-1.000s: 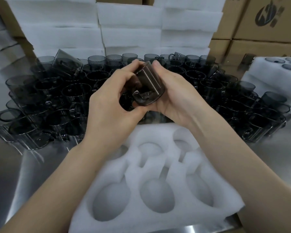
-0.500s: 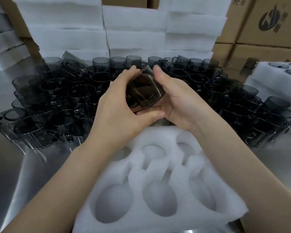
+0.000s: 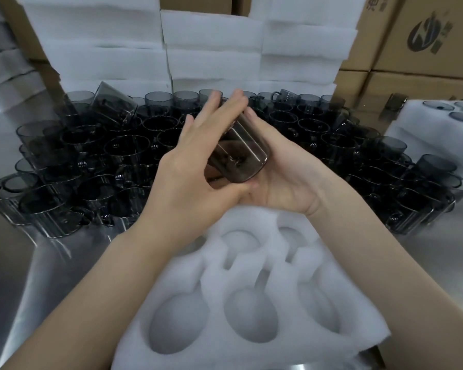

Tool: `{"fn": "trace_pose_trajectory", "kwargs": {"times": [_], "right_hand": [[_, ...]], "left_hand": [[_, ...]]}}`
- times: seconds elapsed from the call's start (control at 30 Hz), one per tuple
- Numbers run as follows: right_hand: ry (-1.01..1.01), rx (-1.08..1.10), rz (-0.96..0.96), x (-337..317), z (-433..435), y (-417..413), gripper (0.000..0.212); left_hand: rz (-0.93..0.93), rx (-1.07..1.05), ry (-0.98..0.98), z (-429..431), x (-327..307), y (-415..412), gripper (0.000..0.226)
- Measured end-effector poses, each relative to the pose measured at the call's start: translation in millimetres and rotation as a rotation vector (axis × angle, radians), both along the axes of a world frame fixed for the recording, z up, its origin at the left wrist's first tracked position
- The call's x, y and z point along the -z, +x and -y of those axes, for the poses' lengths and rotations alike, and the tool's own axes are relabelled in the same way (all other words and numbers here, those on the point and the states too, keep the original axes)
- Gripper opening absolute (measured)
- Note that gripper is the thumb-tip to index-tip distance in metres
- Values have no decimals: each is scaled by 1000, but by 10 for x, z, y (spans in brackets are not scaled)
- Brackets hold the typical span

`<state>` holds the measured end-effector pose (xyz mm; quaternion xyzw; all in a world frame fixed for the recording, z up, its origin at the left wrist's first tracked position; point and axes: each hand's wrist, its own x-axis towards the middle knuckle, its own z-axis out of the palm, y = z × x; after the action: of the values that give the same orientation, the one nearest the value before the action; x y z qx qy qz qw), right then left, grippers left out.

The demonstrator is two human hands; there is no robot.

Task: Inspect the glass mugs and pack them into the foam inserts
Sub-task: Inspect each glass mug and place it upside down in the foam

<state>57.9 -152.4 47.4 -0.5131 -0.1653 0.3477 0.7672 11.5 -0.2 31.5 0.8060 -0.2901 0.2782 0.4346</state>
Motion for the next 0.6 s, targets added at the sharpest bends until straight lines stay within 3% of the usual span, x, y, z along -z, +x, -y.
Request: {"fn": "trace_pose_trajectory", "kwargs": {"times": [0.13,0.37,0.6], "right_hand": [[53,-70,1,-4,35,0,58],[41,296,259,37,-3,-5,46],[1,412,370,8,-15,-19,33]], "left_hand": [[-88,-40,-27,-14,-57,6,93],[-129,-130,-78,-18,-22,11,86],[-113,-130,-97,-33,33,61,77]]}}
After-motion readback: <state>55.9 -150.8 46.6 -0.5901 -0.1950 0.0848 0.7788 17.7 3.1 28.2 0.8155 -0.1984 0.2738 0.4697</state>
